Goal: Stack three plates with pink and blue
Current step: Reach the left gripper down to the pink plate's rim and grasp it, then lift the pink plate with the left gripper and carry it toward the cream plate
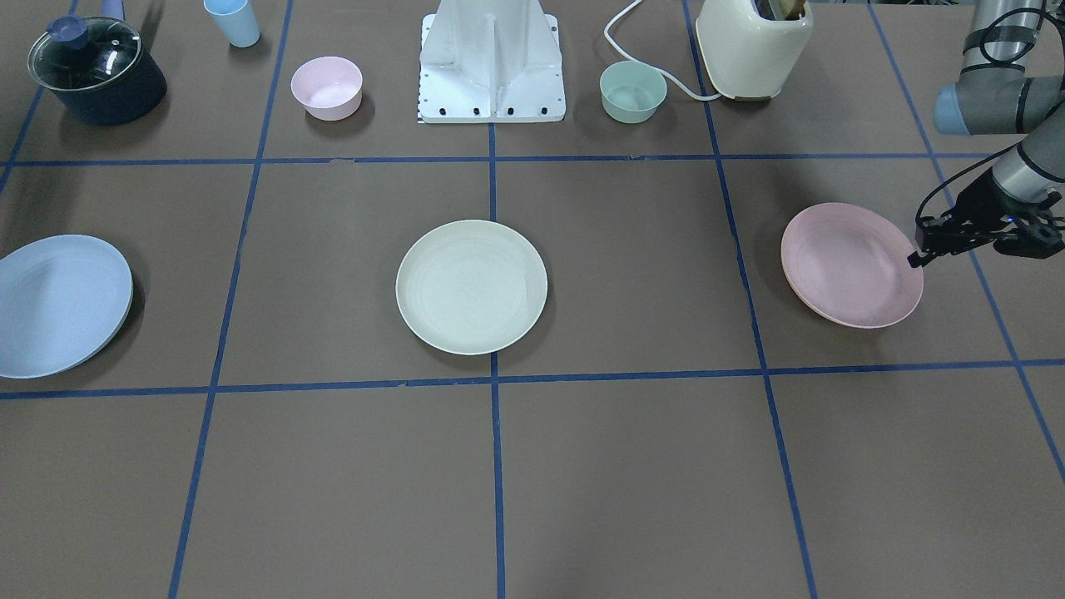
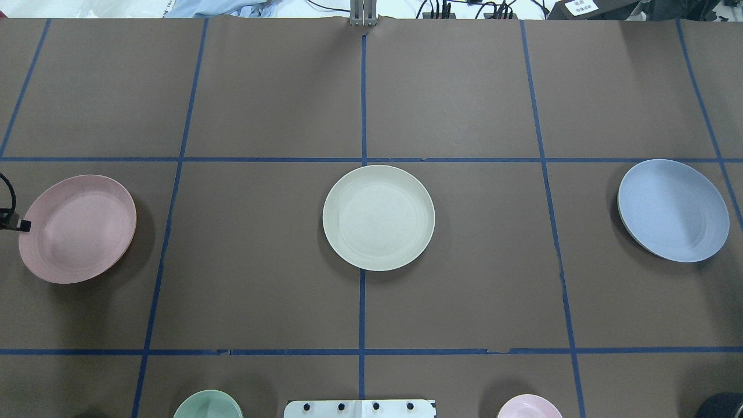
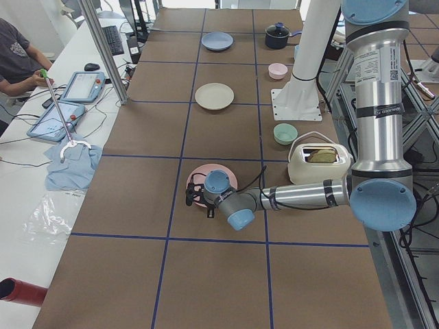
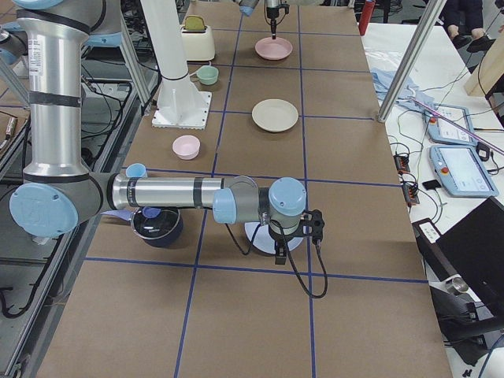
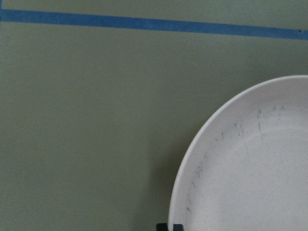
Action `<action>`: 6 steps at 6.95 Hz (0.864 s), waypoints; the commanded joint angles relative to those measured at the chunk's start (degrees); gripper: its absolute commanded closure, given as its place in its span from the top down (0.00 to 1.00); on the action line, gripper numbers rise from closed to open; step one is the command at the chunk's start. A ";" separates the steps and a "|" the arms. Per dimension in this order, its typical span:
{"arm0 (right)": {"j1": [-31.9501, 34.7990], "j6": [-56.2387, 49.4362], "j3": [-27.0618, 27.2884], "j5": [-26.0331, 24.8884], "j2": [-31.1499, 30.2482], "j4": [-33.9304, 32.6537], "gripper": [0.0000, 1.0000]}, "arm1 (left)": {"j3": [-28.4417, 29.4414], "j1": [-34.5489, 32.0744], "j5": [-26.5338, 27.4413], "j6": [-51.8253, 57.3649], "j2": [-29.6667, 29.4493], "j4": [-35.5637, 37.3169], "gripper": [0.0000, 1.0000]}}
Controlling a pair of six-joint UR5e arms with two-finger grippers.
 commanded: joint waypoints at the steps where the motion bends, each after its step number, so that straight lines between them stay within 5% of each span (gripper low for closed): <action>1: 0.00 -0.18 0.12 0.00 0.08 0.16 1.00 | -2.28 -2.15 -7.78 -0.03 0.23 0.44 0.00; 3: -0.17 0.17 0.21 4.02 -0.01 1.47 1.00 | -3.50 -5.86 -9.77 -0.73 -3.61 5.15 0.00; 6: -9.98 16.72 -0.58 -4.10 -1.67 17.32 1.00 | -16.56 -5.69 -9.08 -9.72 -12.23 25.53 0.00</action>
